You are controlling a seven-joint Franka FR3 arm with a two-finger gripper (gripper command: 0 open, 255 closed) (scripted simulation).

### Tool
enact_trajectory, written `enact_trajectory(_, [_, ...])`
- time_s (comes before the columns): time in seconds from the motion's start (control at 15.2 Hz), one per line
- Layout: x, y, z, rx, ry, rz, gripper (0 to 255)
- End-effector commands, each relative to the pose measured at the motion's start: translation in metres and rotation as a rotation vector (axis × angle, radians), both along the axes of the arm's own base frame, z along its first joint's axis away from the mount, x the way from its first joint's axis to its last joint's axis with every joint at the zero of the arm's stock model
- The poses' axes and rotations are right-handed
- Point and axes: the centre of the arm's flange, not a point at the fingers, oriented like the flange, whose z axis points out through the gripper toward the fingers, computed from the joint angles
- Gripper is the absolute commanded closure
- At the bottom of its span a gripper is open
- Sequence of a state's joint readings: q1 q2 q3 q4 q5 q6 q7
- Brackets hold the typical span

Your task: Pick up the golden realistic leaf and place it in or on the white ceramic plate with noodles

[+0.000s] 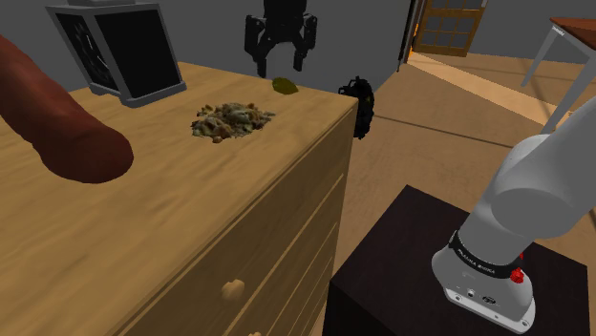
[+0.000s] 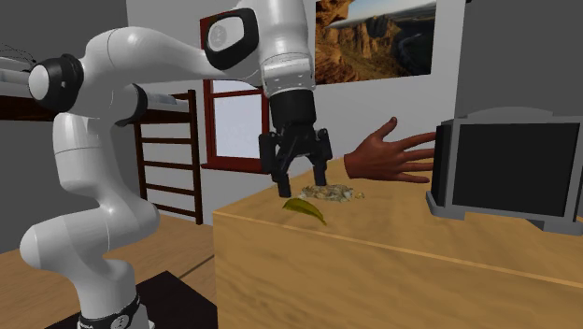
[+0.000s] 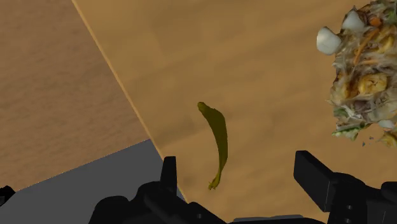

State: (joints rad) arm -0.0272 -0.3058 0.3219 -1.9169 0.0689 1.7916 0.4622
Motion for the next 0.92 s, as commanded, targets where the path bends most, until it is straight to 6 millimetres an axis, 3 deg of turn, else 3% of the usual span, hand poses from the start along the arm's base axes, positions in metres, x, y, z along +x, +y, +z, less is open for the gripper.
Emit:
enact_trajectory(0.0, [-0.005, 0.003, -0.007, -0.009, -0.040, -0.002, 0])
enact_trajectory(0.33, [0.001, 0.003, -0.036, -0.009, -0.040, -0.002, 0])
enact_trajectory(0.86, [0.001, 0.003, -0.036, -0.010, -0.040, -0.002, 0])
